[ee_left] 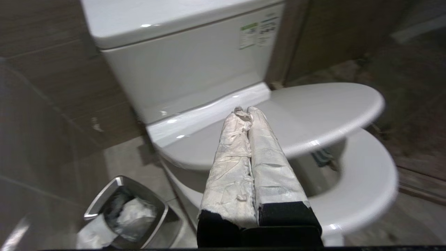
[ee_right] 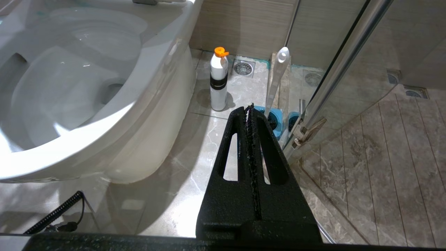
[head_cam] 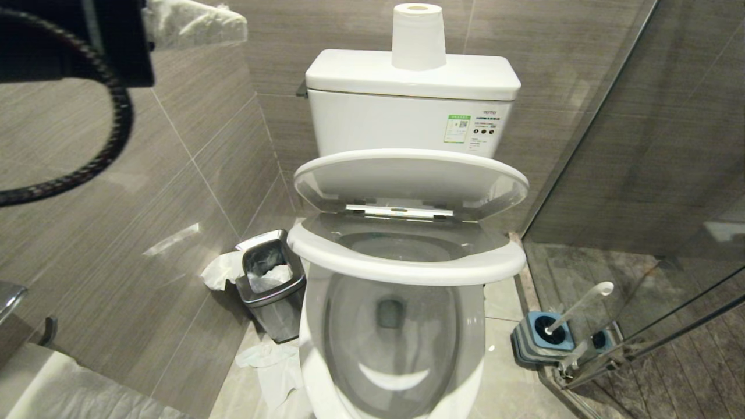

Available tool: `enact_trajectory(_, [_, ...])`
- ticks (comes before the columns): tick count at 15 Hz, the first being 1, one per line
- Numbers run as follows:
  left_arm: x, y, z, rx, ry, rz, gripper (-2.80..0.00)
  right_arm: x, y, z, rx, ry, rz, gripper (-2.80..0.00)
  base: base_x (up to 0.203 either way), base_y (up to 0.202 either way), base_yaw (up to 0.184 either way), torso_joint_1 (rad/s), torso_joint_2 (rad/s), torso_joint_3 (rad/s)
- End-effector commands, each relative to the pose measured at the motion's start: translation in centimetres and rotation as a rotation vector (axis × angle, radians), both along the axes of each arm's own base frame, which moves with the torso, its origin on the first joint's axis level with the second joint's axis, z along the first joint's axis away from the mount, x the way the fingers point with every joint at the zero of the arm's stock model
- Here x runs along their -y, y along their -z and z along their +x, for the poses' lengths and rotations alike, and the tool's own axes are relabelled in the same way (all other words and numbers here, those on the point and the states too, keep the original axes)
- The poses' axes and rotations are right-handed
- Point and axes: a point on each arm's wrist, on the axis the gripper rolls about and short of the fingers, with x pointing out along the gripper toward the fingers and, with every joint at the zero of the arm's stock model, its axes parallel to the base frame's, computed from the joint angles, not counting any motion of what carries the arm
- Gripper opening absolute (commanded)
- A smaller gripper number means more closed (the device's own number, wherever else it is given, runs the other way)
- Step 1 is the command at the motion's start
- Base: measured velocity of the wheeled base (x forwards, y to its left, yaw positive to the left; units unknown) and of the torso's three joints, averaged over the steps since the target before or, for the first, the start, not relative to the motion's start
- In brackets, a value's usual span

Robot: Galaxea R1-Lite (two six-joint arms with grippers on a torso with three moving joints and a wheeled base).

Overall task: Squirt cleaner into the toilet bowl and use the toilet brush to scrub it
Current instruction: Close the toilet lid

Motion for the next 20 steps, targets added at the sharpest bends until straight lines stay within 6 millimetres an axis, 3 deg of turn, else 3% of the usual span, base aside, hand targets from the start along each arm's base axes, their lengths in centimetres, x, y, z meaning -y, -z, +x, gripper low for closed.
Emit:
enact_trajectory(1, [5.2,0.3,2.8,0.003,-0.181,0.088,-2.80,0.0,0.0,0.0,-0.001,0.001,0.000,-2.80,0.000,0.000,0.000,0.000,0.00,0.000])
enact_trajectory(3, [9.1,0.3,4.3,0.027,-0.276,0.116,-2.80,0.0,0.0,0.0,-0.001,0.000,0.000,-2.80,0.000,0.000,0.000,0.000,0.00,0.000])
enact_trajectory(5, [12.5,1.0,4.3,0.060,-0.308,0.139,-2.80,0.0,0.0,0.0,-0.001,0.000,0.000,-2.80,0.000,0.000,0.000,0.000,0.00,0.000])
enact_trajectory(7, [13.6,1.2,3.3,0.074,-0.304,0.158,-2.80,0.0,0.0,0.0,-0.001,0.000,0.000,-2.80,0.000,0.000,0.000,0.000,0.00,0.000])
enact_trajectory(14, [13.4,2.2,1.5,0.033,-0.297,0.307,-2.80,0.0,0.0,0.0,0.001,0.000,0.000,-2.80,0.000,0.000,0.000,0.000,0.00,0.000])
enact_trajectory(20, [13.8,3.8,1.2,-0.088,-0.237,0.290,-2.80,0.0,0.0,0.0,-0.001,0.000,0.000,-2.80,0.000,0.000,0.000,0.000,0.00,0.000])
